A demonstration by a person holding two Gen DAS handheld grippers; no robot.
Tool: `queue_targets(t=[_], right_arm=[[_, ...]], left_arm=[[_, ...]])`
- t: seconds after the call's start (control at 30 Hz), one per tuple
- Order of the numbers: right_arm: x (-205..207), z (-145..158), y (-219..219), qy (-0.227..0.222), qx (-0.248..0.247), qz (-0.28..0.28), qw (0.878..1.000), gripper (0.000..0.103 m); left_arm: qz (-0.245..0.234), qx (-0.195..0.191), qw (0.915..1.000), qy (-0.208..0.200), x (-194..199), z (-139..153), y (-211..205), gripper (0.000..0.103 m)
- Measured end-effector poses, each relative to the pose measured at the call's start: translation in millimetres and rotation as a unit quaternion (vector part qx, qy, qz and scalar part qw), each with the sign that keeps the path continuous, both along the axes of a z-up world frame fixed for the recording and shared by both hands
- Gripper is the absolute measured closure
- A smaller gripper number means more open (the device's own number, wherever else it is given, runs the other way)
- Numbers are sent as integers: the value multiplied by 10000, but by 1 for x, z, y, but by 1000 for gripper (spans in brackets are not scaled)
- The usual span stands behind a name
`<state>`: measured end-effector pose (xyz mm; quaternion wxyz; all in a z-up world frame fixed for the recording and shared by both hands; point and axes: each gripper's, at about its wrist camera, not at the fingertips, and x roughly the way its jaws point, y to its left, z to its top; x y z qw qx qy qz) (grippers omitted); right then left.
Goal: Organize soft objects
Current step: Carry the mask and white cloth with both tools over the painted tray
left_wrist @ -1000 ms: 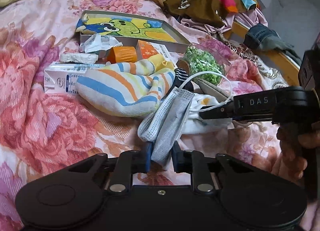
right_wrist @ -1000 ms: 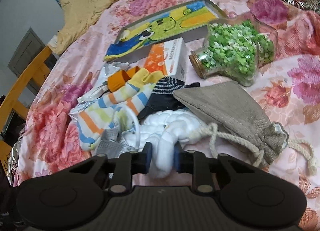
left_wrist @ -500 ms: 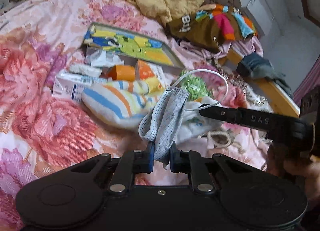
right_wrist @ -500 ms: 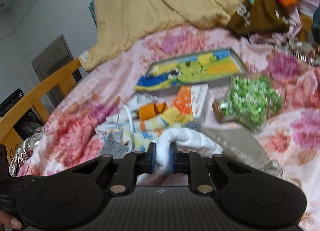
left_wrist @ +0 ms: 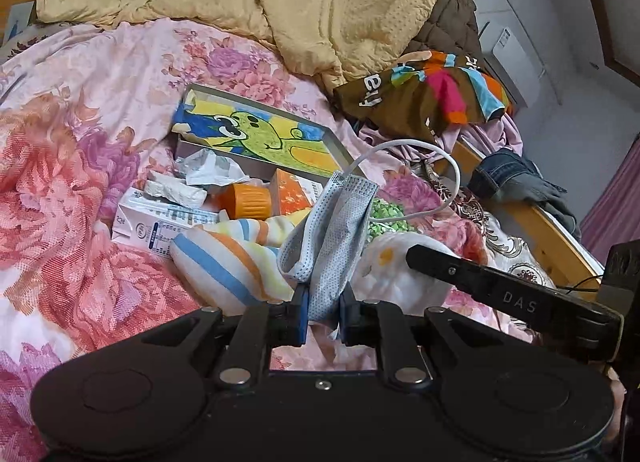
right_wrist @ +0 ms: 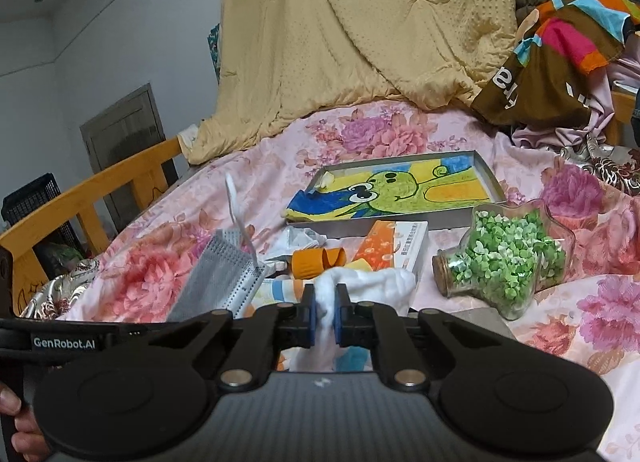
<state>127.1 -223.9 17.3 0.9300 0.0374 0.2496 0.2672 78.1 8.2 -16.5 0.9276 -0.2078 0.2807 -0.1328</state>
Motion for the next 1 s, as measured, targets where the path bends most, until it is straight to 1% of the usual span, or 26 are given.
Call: queue_targets(t=[0.13, 0.23, 0.33, 0.47, 0.6, 0.7, 0.8, 0.87, 1.0], right_arm=[[0, 2, -2, -65, 64, -29, 10000, 94], [2, 8, -5, -170, 113, -64, 9998, 94], [8, 18, -8, -298, 233, -92, 9992, 94], [24, 28, -10, -398, 379, -100, 9984, 94], [51, 41, -8, -548, 534, -110, 9970, 94], [81, 49, -5, -683, 640, -132, 9955, 94], [113, 54, 2, -734, 761, -181, 9942, 94], [136, 54, 6, -711, 845, -220, 9936, 94], [180, 49, 12, -707, 934, -322, 9926, 94]], left_arm=[[15, 1, 10000, 2, 3, -1, 2, 88], [60, -14, 10000, -25, 12, 5, 4, 88], [128, -38, 9998, -130, 26, 14, 6, 88], [177, -76, 9994, -298, 53, 28, 8, 88], [193, -57, 9989, -425, 84, 41, 9, 88], [239, -20, 9986, -464, 112, 46, 13, 88], [272, 104, 9985, -466, 140, 48, 15, 88], [292, 170, 9984, -463, 159, 48, 17, 88], [327, 136, 9988, -332, 197, 43, 23, 88]])
